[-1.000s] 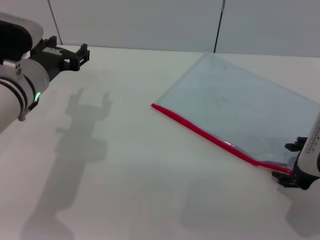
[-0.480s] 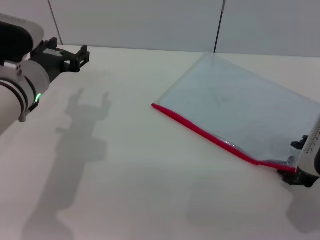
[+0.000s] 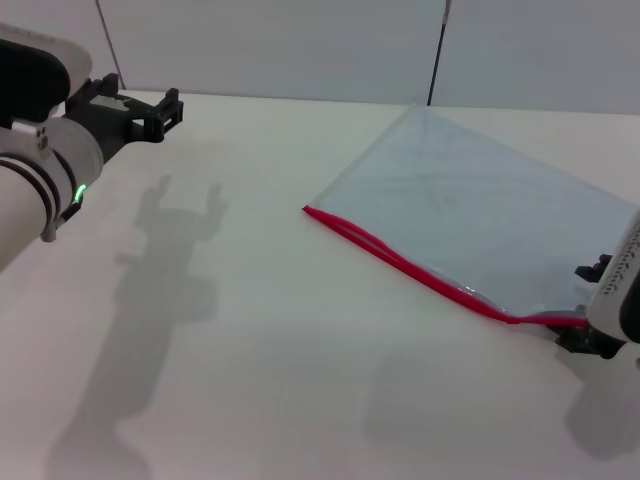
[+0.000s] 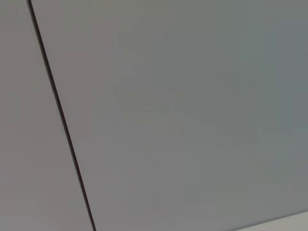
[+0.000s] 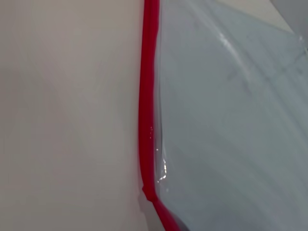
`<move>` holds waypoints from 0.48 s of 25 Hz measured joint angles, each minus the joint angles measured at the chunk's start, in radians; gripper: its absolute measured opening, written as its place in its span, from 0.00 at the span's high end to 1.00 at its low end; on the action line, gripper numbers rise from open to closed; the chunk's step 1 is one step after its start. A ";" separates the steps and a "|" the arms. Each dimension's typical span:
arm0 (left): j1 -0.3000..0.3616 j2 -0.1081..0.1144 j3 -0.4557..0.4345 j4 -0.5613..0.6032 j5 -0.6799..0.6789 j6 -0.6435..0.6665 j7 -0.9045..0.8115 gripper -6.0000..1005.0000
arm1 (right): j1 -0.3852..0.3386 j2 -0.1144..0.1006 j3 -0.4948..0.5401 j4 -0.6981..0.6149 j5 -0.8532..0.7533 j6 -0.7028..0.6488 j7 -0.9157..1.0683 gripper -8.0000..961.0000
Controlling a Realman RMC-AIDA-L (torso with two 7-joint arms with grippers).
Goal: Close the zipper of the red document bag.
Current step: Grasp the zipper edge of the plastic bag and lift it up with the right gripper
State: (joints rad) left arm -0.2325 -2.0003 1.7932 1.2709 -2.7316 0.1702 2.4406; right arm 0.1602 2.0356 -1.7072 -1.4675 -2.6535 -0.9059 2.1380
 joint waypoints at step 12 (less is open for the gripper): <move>-0.003 -0.002 0.008 -0.003 0.000 0.000 -0.001 0.30 | 0.059 -0.002 0.006 0.078 0.000 0.010 0.028 0.33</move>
State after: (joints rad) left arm -0.2360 -2.0018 1.8010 1.2679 -2.7321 0.1702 2.4391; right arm 0.2190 2.0331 -1.7014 -1.3892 -2.6539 -0.8962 2.1661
